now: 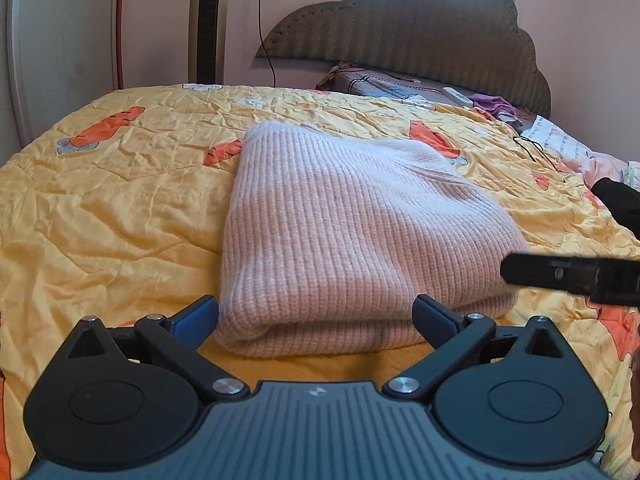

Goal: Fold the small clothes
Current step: 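Open both grippers and pull them back from the folded sweater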

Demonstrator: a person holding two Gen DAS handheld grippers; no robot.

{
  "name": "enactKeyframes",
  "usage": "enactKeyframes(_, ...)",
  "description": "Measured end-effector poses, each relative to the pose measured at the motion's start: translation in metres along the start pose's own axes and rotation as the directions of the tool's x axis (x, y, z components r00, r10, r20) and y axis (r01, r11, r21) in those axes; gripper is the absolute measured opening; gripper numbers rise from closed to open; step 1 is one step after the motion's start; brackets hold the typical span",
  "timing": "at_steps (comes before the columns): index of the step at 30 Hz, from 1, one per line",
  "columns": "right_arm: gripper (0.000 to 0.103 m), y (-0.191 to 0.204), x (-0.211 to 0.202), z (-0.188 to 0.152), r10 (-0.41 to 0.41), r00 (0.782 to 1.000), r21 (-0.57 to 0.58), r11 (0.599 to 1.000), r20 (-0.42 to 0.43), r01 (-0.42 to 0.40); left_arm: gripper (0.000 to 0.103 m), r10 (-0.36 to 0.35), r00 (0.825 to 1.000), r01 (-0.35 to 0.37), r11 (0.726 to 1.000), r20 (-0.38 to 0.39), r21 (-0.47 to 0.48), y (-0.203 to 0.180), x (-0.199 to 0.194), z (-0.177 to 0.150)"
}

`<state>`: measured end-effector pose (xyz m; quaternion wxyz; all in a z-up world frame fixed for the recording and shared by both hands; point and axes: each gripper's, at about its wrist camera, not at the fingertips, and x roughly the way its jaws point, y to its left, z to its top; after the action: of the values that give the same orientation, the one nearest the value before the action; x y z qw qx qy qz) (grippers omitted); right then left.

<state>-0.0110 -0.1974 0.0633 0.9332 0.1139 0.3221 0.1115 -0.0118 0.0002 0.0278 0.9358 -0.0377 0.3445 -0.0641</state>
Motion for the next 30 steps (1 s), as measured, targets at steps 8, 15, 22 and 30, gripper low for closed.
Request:
enactKeyframes(8,0.088,-0.008,0.002,-0.062,-0.098,0.989,0.039,0.994,-0.113,0.103,0.103,0.045,0.999,-0.045,0.999,0.002,0.018,0.007,-0.009,-0.039)
enactKeyframes(15,0.102,0.016,0.012,-0.084,-0.202,0.978,-0.083,0.977,-0.047,0.198,0.103,0.072,0.997,-0.072,0.997,-0.003,-0.037,0.019,-0.002,-0.049)
enactKeyframes(22,0.102,0.024,0.02,-0.086,-0.263,0.963,-0.165,0.954,-0.057,0.251,0.103,0.062,0.998,-0.062,0.998,-0.01,-0.006,0.016,-0.003,-0.051)
enactKeyframes(30,0.102,0.026,0.019,-0.087,-0.267,0.962,-0.164,0.953,-0.056,0.255,0.103,0.068,0.997,-0.068,0.998,-0.02,0.02,0.014,-0.004,-0.053)
